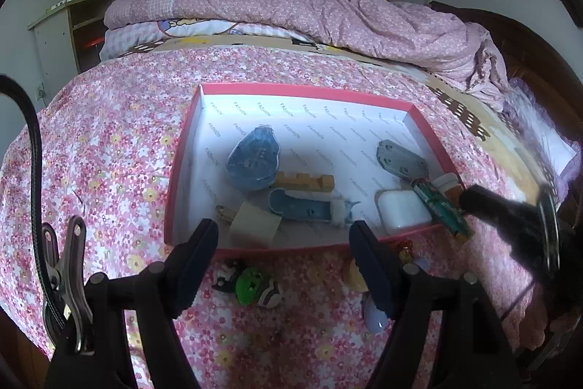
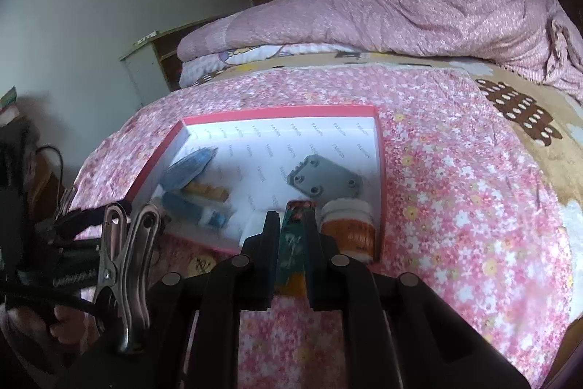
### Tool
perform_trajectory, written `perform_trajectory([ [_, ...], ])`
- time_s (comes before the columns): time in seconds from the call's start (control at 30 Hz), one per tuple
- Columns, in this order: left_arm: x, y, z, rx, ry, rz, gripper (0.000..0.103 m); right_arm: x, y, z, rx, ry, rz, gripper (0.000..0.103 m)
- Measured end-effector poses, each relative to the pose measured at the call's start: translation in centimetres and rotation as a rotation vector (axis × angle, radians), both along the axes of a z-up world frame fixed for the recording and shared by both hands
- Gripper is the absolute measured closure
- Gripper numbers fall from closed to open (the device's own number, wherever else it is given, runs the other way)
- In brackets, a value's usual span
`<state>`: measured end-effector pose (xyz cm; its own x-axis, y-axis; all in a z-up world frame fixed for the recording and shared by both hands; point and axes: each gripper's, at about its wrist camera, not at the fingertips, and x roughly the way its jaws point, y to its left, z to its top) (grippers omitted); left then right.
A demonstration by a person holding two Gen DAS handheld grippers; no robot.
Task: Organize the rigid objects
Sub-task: 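Carry the green lighter into the tray with the right gripper and release it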
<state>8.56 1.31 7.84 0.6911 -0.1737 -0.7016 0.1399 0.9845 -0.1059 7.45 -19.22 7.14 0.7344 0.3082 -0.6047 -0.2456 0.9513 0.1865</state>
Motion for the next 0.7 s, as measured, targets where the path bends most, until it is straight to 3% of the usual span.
perform_trajectory([
  [0.43,-0.5,0.1,-0.1,0.0,-0.001,-0.005,0.025,-3.7,-1.1,-2.7,0.023,0.058,-0.004,0.09],
  [0.7,-0.8,0.4,-0.2,0.003,0.003,-0.004,0.025,-1.0,-0.2,-2.0,0.001,0.037,-0.004,0.09],
])
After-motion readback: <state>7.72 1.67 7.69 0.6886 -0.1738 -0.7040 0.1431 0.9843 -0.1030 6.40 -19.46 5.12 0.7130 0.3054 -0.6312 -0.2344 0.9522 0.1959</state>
